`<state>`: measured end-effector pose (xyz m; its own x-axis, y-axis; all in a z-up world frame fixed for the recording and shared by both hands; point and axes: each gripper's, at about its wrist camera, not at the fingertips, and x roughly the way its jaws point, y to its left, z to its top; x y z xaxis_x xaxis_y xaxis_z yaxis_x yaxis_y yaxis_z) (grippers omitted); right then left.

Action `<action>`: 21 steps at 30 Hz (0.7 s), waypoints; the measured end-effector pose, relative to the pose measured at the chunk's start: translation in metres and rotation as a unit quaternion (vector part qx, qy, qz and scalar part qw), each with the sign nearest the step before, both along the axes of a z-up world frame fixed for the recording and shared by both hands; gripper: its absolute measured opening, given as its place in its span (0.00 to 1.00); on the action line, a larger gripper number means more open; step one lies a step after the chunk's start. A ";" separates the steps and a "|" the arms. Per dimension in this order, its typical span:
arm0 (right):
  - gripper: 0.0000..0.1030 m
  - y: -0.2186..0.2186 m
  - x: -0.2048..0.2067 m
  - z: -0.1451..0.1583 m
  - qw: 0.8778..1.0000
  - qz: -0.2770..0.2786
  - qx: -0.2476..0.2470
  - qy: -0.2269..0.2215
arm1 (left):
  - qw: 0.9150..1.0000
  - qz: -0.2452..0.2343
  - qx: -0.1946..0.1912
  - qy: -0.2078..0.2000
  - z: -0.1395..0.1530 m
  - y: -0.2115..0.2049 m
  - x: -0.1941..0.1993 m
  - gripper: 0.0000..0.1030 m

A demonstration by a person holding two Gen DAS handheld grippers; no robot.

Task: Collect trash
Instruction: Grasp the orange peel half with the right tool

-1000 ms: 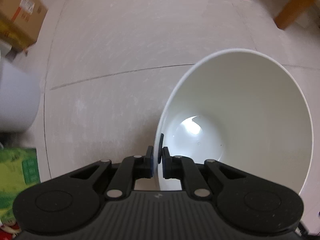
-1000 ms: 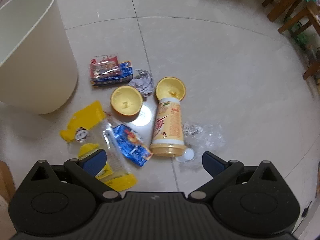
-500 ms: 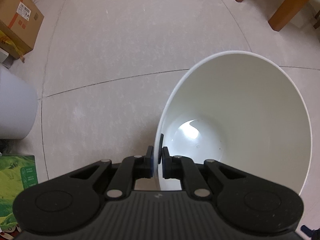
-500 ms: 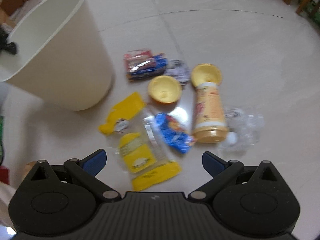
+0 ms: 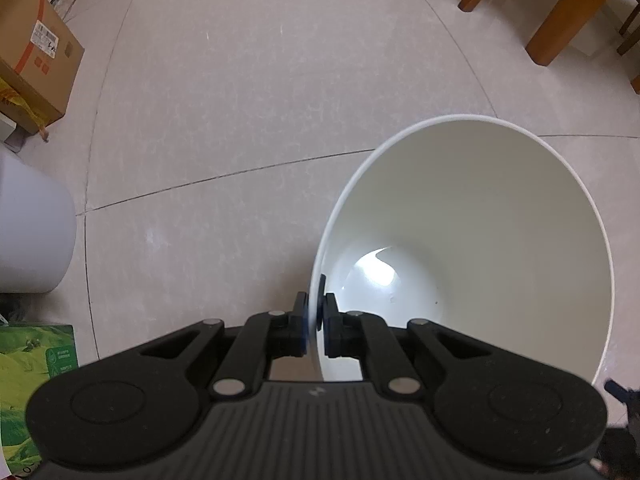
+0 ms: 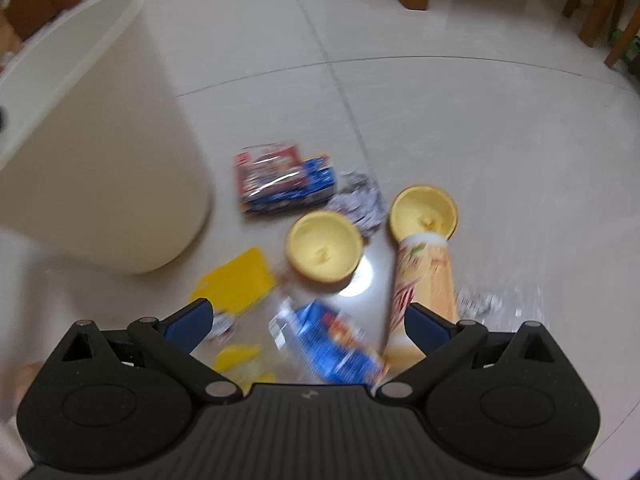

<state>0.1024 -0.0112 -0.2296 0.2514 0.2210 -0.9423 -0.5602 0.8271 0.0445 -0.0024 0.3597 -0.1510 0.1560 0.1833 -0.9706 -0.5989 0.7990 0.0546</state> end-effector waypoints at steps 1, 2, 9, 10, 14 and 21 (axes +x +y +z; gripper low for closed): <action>1.00 0.002 0.005 -0.007 1.000 -0.007 0.004 0.001 | 1.000 0.000 0.000 -0.001 0.000 -0.001 0.001 0.05; 1.00 0.005 0.009 -0.013 1.000 -0.014 0.007 0.000 | 1.000 -0.002 0.001 -0.001 0.001 -0.001 0.001 0.05; 1.00 0.015 0.024 -0.049 0.999 -0.041 0.019 0.010 | 1.000 -0.006 0.003 -0.009 0.002 -0.002 -0.001 0.05; 1.00 0.015 0.026 -0.054 0.999 -0.045 0.021 0.012 | 1.000 -0.006 0.003 -0.010 0.003 -0.002 -0.001 0.05; 1.00 0.009 0.042 -0.079 0.996 -0.087 0.018 0.029 | 1.000 -0.011 0.007 -0.013 0.005 -0.003 -0.003 0.05; 1.00 0.013 0.058 -0.110 0.989 -0.129 0.028 0.063 | 1.000 -0.012 0.006 -0.018 0.008 -0.004 -0.005 0.05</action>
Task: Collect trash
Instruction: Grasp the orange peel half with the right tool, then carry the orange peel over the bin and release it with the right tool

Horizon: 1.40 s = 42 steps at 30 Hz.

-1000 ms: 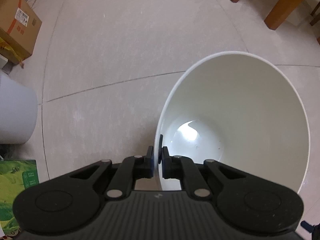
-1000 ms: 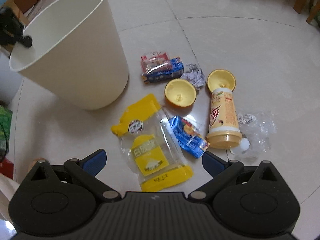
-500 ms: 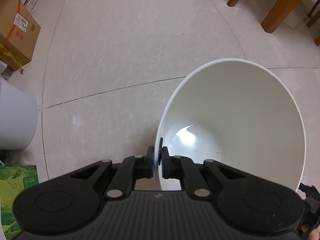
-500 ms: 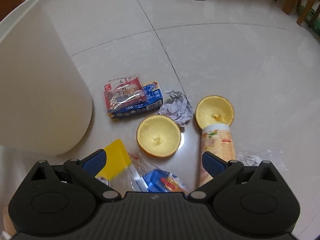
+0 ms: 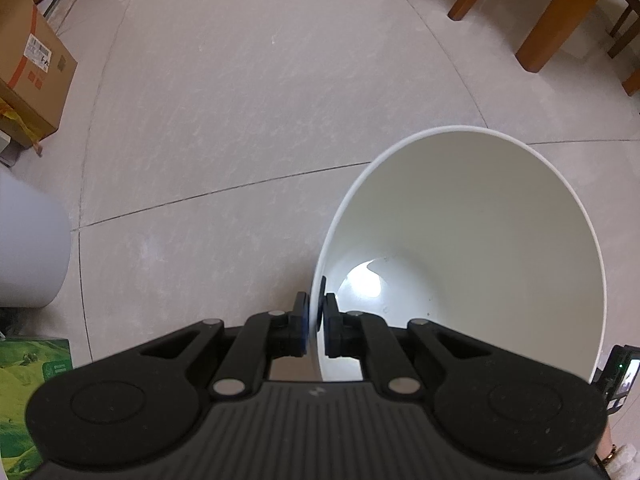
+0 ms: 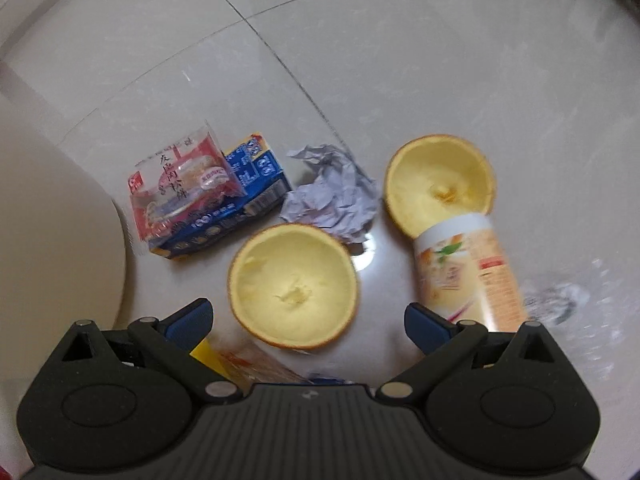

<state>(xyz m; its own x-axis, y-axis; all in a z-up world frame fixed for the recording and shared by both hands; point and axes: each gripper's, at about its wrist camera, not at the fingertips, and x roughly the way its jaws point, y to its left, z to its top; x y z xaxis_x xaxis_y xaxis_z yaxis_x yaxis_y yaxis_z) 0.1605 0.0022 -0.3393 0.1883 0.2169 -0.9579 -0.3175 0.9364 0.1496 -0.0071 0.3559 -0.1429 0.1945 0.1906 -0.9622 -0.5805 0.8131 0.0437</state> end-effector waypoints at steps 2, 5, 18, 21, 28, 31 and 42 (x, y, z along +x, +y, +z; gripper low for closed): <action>1.00 0.009 0.001 -0.006 1.000 0.004 -0.010 0.003 | 1.000 0.000 0.003 0.001 0.000 0.000 -0.001 0.05; 1.00 0.022 0.004 -0.020 0.999 0.008 -0.037 0.003 | 1.000 0.002 0.003 0.000 0.002 -0.001 0.000 0.05; 0.76 0.039 0.006 -0.029 0.995 0.026 -0.092 0.011 | 1.000 0.004 -0.012 -0.003 0.006 0.011 0.000 0.05; 0.76 0.038 0.006 -0.013 0.995 0.040 -0.093 0.009 | 1.000 0.009 -0.017 -0.002 0.005 0.015 -0.001 0.05; 0.76 0.037 -0.002 0.059 0.990 0.095 -0.100 -0.003 | 0.999 0.021 -0.033 -0.005 0.002 0.023 -0.002 0.06; 0.76 0.036 -0.005 0.097 0.988 0.124 -0.096 -0.012 | 0.999 0.027 -0.040 -0.007 0.002 0.026 -0.004 0.06; 0.76 0.063 -0.028 0.261 0.973 0.215 -0.047 -0.068 | 0.998 0.040 -0.054 -0.004 0.000 0.031 -0.006 0.06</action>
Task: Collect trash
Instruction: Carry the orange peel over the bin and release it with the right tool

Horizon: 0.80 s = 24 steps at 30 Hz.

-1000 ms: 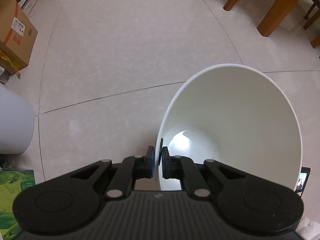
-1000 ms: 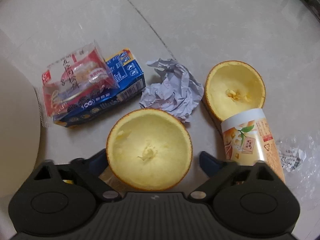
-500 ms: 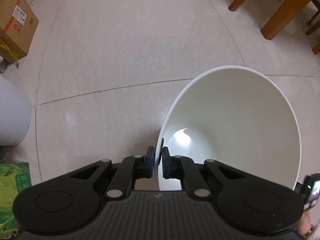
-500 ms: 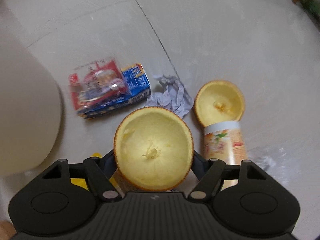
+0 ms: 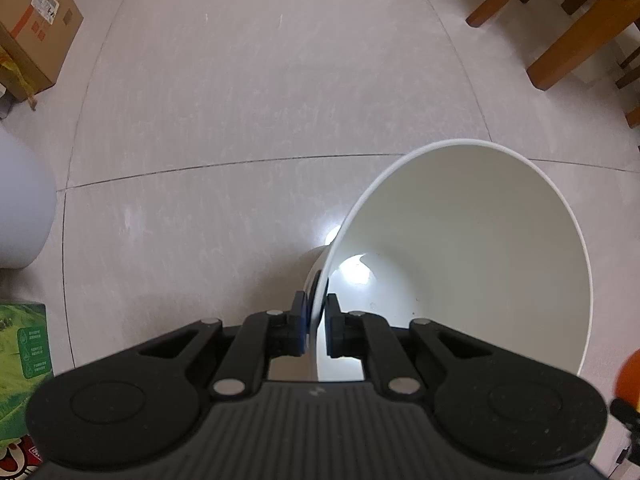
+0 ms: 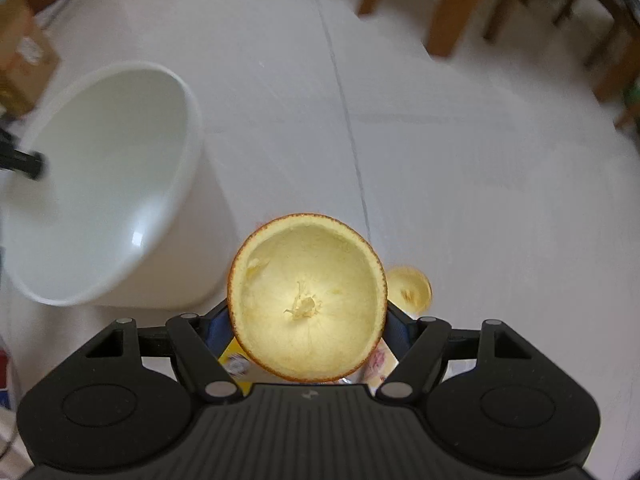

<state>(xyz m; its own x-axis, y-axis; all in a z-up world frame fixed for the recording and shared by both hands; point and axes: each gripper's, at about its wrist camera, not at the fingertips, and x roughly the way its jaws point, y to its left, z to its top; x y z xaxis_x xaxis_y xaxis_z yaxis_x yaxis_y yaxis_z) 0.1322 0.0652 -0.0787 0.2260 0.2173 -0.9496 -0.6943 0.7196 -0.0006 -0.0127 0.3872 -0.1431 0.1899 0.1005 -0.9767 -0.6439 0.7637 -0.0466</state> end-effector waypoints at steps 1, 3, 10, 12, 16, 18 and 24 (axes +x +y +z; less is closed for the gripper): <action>0.76 0.007 -0.003 0.009 1.000 0.010 0.008 -0.003 | 1.000 -0.002 0.001 0.001 0.000 0.003 0.001 0.06; 0.76 0.024 -0.010 0.023 0.999 0.031 0.028 -0.006 | 1.000 -0.005 0.004 0.003 0.000 0.002 0.002 0.06; 0.76 0.091 -0.034 0.018 0.994 0.092 0.052 0.009 | 1.000 -0.007 0.002 0.007 -0.002 -0.001 0.006 0.06; 0.76 0.106 -0.040 0.010 0.993 0.102 0.051 0.016 | 1.000 -0.007 0.001 0.006 -0.002 0.000 0.006 0.06; 0.76 0.124 -0.047 -0.010 0.993 0.110 0.044 0.027 | 1.000 -0.010 0.003 0.007 -0.002 -0.001 0.006 0.06; 0.76 0.132 -0.052 -0.015 0.993 0.108 0.039 0.031 | 1.000 -0.011 0.004 0.006 -0.003 -0.002 0.006 0.06; 0.96 0.130 -0.056 -0.010 0.994 0.099 0.054 0.017 | 1.000 -0.012 0.005 0.006 -0.003 -0.003 0.006 0.06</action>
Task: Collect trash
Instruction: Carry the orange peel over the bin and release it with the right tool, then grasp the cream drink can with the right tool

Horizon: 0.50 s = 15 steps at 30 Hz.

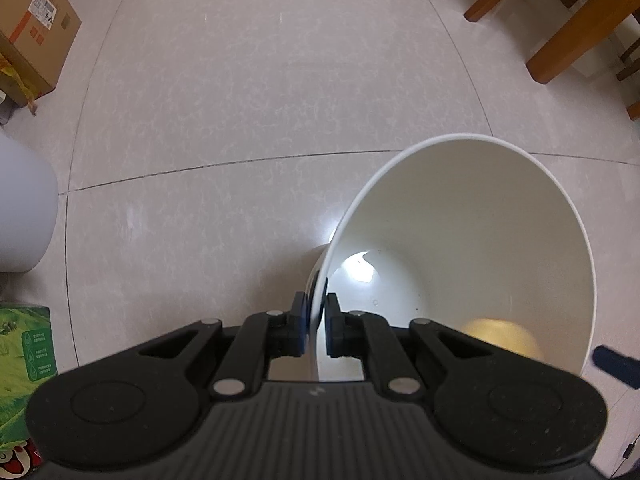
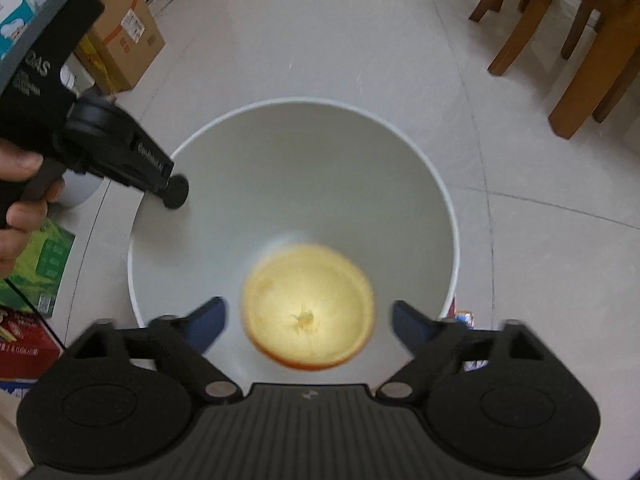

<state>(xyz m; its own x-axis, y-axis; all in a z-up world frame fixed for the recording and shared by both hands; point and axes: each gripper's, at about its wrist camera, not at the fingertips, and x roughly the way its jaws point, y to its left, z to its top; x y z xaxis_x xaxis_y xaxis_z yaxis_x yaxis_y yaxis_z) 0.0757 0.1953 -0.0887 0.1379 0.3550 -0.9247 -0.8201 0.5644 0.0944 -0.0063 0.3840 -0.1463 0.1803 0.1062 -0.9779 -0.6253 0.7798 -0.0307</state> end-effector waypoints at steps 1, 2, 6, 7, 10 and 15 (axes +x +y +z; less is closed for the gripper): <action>0.96 -0.002 0.001 0.004 1.000 -0.001 0.004 -0.002 | 1.000 0.000 0.000 0.000 0.000 0.000 0.000 0.06; 0.97 -0.005 0.002 0.007 1.000 -0.002 0.006 -0.005 | 1.000 0.001 0.000 0.000 0.000 0.000 0.000 0.06; 0.97 -0.021 0.004 0.014 1.000 -0.010 0.010 -0.023 | 1.000 0.001 -0.005 -0.002 0.000 -0.001 0.000 0.07; 0.98 -0.026 0.004 0.015 1.000 -0.013 0.012 -0.026 | 1.000 0.000 -0.003 -0.002 0.000 -0.001 0.000 0.06; 0.99 -0.050 0.003 0.015 0.999 -0.021 0.019 -0.039 | 1.000 0.002 -0.004 -0.002 0.000 0.000 -0.001 0.06; 1.00 -0.102 -0.003 -0.001 0.997 -0.052 0.025 -0.053 | 1.000 -0.002 0.000 -0.001 0.001 -0.002 0.000 0.06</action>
